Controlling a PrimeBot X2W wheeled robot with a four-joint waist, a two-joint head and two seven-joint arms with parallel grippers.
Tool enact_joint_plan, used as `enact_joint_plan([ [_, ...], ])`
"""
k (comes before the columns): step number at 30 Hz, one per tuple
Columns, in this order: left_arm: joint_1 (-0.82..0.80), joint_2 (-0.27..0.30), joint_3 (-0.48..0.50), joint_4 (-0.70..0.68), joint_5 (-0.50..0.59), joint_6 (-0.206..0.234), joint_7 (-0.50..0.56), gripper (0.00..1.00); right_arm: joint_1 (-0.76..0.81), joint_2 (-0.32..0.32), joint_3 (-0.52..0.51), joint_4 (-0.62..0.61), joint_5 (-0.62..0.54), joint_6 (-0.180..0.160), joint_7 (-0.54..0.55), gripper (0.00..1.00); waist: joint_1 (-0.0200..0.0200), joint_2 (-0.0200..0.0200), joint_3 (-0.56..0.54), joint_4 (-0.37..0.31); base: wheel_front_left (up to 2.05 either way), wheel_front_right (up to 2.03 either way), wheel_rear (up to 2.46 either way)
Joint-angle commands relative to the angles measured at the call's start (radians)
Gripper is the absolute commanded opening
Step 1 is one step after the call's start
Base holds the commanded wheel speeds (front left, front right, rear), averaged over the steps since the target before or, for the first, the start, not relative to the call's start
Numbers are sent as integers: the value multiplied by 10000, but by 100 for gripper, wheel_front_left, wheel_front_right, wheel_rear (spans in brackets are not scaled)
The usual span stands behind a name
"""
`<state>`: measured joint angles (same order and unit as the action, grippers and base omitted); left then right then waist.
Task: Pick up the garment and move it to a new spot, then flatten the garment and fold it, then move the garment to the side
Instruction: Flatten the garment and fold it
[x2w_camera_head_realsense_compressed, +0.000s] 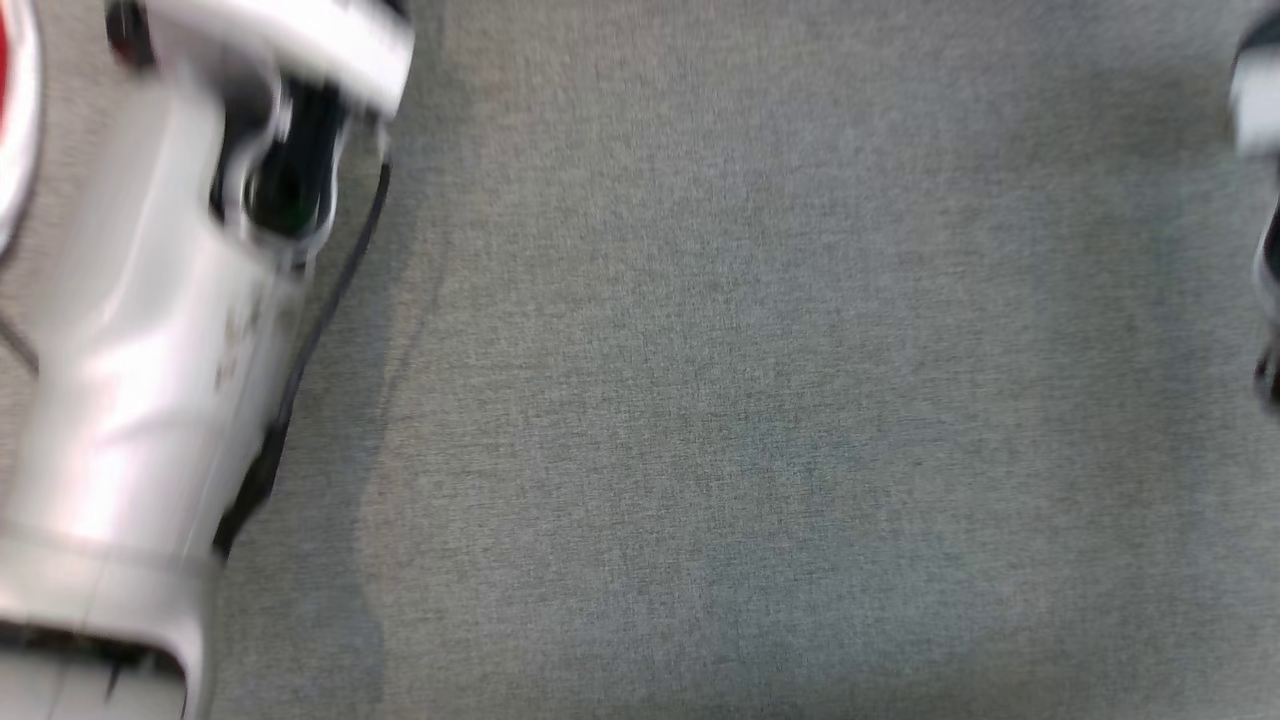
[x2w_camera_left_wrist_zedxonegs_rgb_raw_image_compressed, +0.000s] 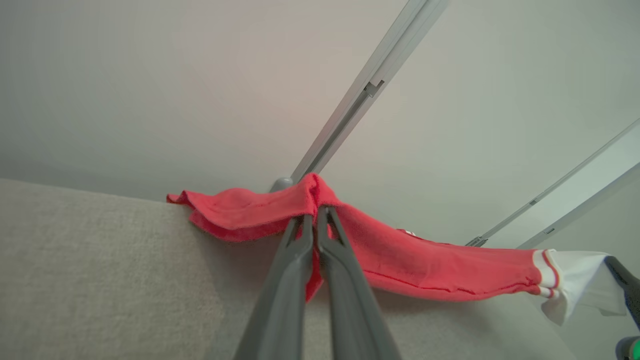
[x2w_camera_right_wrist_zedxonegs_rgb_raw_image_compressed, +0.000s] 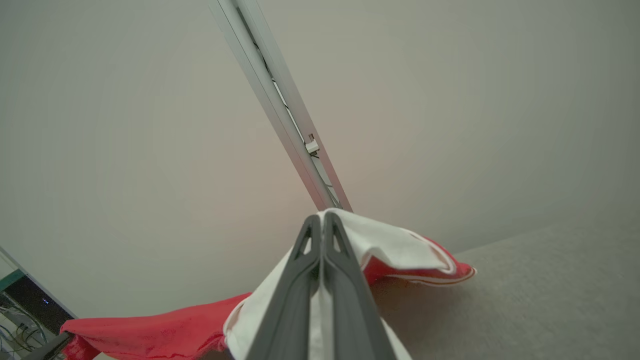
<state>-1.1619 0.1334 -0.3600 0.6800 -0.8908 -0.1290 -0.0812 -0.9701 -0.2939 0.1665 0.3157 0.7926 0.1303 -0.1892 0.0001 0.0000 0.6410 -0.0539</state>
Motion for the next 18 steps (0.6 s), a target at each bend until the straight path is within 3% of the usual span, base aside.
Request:
enact_joint_plan([
  [1, 747, 478, -190, -535, -317, -4, -42, 0, 964, -160, 40, -504, 427, 9, -165, 0, -1, 0, -679, 6, 0, 0, 0],
  [3, 2024, 815, -498, -1288, -772, -7, 41, 0, 2501, -591, 219, -1118, 600, 9, -267, 0, -1, 0, -1158, 12, 0, 0, 0],
  [8, 5852, 1719, -539, -2979, -1603, 74, -195, 0, 5857, -729, 660, -1853, 1123, 8, -435, 0, -1, 0, -2843, -308, 0, 0, 0],
  [13, 9684, 2030, -456, -5514, -2316, 1006, -273, 0, 8465, -839, 493, -2267, 1421, 8, -515, 0, -1, 0, -3899, -419, 0, 0, 0],
  [15, 11580, 2247, -632, -7288, -2437, 1737, -232, 0, 9844, -867, 125, -2708, 1639, 8, -513, 0, -1, 0, -4192, -380, 0, 0, 0],
  [18, 13200, 2065, -904, -8799, -2906, 2241, -121, 0, 11337, -772, -391, -3166, 1923, 6, -519, 0, -1, 0, -4424, -179, 0, 0, 0],
])
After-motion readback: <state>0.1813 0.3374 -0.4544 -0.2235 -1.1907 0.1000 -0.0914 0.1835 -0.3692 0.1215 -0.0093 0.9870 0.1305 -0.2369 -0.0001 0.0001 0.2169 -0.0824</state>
